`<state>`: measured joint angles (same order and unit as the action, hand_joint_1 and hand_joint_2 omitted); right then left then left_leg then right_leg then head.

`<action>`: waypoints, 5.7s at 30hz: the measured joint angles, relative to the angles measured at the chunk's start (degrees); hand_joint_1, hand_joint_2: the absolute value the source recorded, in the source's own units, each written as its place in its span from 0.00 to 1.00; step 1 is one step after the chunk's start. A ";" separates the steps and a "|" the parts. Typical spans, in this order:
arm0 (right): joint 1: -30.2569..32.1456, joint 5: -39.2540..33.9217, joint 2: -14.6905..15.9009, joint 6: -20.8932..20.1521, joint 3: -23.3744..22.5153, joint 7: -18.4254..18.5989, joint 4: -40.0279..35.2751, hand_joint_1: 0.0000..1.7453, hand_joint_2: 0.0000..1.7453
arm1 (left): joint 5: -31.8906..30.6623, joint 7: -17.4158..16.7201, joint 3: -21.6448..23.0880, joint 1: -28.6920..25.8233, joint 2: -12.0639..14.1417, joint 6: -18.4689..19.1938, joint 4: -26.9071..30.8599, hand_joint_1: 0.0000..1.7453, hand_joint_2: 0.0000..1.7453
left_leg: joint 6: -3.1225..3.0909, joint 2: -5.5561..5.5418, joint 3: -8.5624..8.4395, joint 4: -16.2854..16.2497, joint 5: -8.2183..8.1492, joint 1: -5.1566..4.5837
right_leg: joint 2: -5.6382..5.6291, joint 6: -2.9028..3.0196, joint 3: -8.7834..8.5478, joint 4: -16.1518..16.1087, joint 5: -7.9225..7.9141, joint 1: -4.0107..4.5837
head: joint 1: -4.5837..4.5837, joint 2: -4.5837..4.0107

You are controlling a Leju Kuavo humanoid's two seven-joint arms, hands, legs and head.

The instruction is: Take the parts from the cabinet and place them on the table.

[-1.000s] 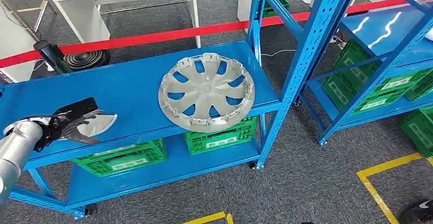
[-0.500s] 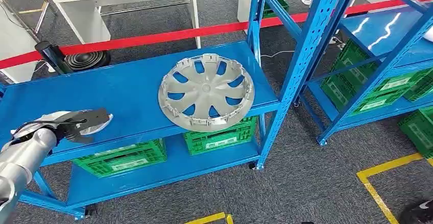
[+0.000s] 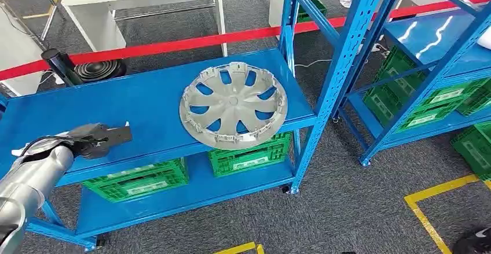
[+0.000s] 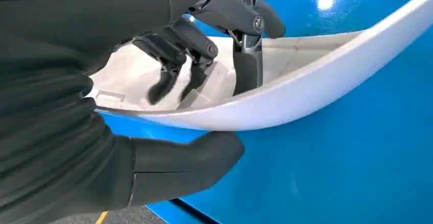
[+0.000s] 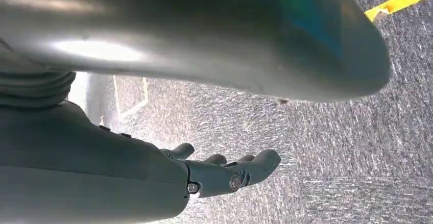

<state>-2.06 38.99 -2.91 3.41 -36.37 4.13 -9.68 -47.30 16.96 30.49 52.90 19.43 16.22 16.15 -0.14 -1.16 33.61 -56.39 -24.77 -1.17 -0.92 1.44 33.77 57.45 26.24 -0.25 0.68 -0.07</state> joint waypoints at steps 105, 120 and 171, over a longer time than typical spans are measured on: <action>0.06 1.97 -0.98 0.61 -5.29 -0.96 0.00 0.00 0.00 | 82.20 5.79 -18.56 -23.92 -13.03 13.22 61.15 1.00 1.00 | -0.63 -0.01 -0.13 -0.31 -0.54 -0.30 | 0.11 -0.58 -0.35 -0.11 0.31 -0.30 | 0.00 -0.02; 0.09 2.01 -1.33 0.61 -5.42 -1.27 -0.02 0.00 0.00 | 83.56 4.81 -18.53 -25.62 -12.92 13.97 61.92 1.00 1.00 | -2.25 0.47 -0.22 -0.24 -0.17 0.01 | 0.57 -2.10 7.56 18.03 9.21 -0.41 | -0.11 -0.02; -0.03 5.44 -1.68 -0.42 -5.53 -1.97 -0.02 0.00 0.00 | 83.41 4.98 -22.40 -39.26 -8.13 14.58 73.42 1.00 1.00 | 2.54 1.00 -6.55 -3.16 -7.03 1.37 | 1.20 -0.06 4.84 2.19 -2.86 -0.64 | 0.77 -0.02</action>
<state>-2.09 44.44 -4.59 2.99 -41.90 2.16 -9.70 36.11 21.94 8.09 13.64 11.30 30.80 89.57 2.40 -0.16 27.05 -59.55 -31.80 0.20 0.28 1.38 38.61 59.64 23.38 -0.89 1.44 -0.09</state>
